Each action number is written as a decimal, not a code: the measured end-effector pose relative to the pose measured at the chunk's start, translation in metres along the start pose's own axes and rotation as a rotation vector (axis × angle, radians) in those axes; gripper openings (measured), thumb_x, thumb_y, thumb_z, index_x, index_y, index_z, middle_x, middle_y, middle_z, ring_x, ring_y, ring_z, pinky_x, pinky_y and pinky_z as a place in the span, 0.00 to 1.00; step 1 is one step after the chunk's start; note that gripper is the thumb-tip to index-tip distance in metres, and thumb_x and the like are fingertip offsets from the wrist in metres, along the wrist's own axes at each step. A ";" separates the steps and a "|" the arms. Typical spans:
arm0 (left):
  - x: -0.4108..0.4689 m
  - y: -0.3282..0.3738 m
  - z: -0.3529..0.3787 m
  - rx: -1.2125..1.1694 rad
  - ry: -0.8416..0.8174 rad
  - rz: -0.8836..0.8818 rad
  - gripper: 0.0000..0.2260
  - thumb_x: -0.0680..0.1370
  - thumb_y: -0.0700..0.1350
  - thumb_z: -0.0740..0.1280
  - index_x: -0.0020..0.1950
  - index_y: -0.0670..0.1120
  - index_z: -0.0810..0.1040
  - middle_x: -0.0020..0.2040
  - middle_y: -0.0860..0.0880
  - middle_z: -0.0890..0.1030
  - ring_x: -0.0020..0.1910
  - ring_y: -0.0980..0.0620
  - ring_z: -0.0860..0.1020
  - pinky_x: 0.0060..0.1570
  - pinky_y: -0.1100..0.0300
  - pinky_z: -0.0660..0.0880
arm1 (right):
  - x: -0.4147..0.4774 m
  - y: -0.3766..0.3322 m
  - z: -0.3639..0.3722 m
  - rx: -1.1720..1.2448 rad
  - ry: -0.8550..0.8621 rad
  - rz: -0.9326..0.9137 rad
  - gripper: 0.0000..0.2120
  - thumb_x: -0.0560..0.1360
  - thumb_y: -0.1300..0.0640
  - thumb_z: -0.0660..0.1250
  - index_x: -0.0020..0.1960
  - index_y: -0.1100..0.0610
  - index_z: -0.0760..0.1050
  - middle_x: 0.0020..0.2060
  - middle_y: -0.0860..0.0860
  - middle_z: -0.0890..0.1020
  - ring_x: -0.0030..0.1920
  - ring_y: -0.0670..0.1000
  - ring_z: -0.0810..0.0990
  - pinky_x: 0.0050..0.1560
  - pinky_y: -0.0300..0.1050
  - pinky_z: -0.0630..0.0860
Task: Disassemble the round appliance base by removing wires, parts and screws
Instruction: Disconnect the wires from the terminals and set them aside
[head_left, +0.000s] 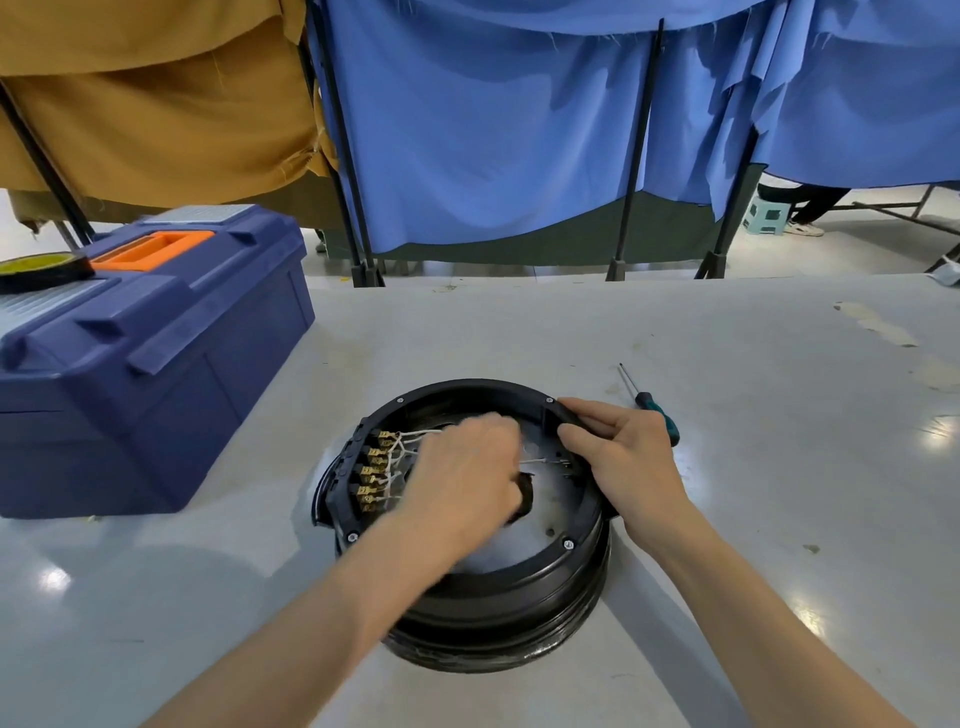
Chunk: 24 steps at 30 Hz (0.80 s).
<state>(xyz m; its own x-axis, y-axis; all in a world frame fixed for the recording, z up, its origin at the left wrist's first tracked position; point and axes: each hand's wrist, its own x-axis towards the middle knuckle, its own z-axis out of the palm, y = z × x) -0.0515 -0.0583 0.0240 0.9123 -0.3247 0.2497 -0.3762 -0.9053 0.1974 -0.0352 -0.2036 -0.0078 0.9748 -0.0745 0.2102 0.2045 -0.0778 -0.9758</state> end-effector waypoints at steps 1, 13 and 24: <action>-0.002 0.001 0.000 -0.012 -0.017 0.030 0.07 0.74 0.38 0.62 0.50 0.47 0.71 0.51 0.47 0.78 0.51 0.44 0.77 0.46 0.52 0.69 | 0.001 0.000 0.001 -0.002 0.006 0.003 0.20 0.73 0.70 0.66 0.43 0.45 0.84 0.39 0.43 0.86 0.42 0.43 0.85 0.43 0.36 0.81; 0.017 -0.006 -0.001 -0.996 0.131 -0.190 0.10 0.75 0.35 0.70 0.37 0.49 0.79 0.30 0.51 0.82 0.35 0.56 0.80 0.44 0.60 0.78 | 0.000 -0.001 0.001 0.047 -0.033 0.009 0.11 0.75 0.62 0.70 0.47 0.45 0.83 0.43 0.45 0.87 0.47 0.44 0.85 0.47 0.33 0.79; 0.030 -0.016 -0.029 -1.443 -0.081 -0.095 0.05 0.75 0.33 0.69 0.42 0.41 0.82 0.34 0.43 0.82 0.35 0.50 0.81 0.39 0.62 0.78 | -0.003 -0.012 0.000 -0.096 -0.055 -0.129 0.05 0.73 0.53 0.71 0.46 0.48 0.86 0.47 0.44 0.86 0.55 0.41 0.80 0.57 0.37 0.75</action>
<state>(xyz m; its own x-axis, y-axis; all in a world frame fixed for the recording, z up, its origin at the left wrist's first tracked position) -0.0229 -0.0454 0.0557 0.9309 -0.3382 0.1378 -0.1027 0.1198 0.9875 -0.0403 -0.2020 0.0029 0.9451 -0.0040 0.3268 0.3210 -0.1777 -0.9303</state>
